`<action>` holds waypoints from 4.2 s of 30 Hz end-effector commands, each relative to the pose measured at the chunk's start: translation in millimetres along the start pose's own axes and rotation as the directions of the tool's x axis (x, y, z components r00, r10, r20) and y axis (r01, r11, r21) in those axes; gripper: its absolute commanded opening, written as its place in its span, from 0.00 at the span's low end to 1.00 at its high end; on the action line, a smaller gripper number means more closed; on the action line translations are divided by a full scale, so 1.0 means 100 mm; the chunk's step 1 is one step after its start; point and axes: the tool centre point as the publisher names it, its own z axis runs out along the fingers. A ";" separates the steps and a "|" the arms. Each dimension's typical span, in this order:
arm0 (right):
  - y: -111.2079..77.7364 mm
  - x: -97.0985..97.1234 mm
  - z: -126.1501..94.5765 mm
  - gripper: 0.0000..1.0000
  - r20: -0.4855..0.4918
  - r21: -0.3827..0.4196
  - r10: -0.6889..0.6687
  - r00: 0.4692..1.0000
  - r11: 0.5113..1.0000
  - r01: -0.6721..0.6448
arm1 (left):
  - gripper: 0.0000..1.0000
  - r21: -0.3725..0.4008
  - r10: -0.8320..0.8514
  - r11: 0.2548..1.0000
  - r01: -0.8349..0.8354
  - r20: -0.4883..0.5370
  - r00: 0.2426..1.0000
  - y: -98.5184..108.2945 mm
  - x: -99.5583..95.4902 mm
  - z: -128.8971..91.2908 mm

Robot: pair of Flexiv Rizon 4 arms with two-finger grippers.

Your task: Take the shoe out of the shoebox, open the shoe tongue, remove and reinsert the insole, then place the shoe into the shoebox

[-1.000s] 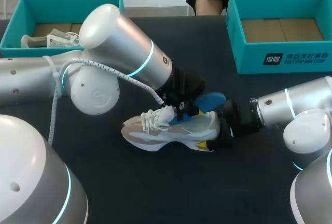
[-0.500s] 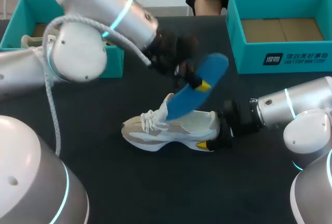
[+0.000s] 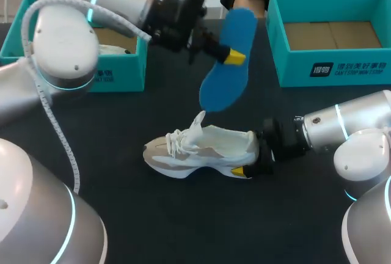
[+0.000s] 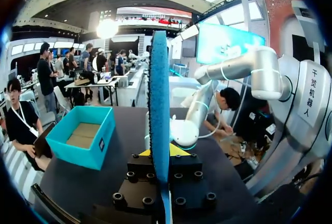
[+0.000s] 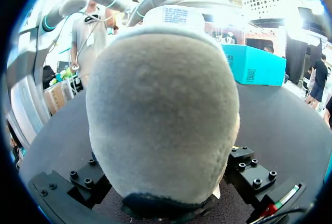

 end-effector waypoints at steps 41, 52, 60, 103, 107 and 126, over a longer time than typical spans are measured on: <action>-0.03 -0.01 0.06 0.00 0.001 0.004 0.001 1.000 1.000 -0.001 | 0.00 0.052 -0.602 0.790 0.610 -0.122 0.789 -0.95 0.53 -0.77; -0.03 -0.01 0.06 0.00 0.001 0.004 0.001 1.000 1.000 -0.001 | 0.00 0.063 -0.664 0.723 0.688 -0.209 0.717 -1.10 0.97 -0.72; -0.03 -0.01 0.06 0.00 0.001 0.004 0.001 1.000 1.000 -0.001 | 0.00 0.069 -0.667 0.716 0.694 -0.226 0.710 -1.13 1.24 -0.60; -0.03 -0.01 0.06 0.50 0.001 0.004 0.001 1.000 1.000 -0.001 | 0.00 0.052 -0.696 0.685 0.726 -0.245 0.675 -1.17 1.45 -0.56; -0.03 -0.01 0.06 1.00 0.001 0.004 0.001 1.000 1.000 -0.001 | 0.00 0.052 -0.696 0.685 0.726 -0.245 0.675 -1.17 1.45 -0.56; 0.02 -0.11 -0.09 1.00 0.012 0.085 0.035 0.999 0.996 -0.036 | 0.00 0.052 -0.696 0.685 0.726 -0.245 0.675 -1.17 1.45 -0.56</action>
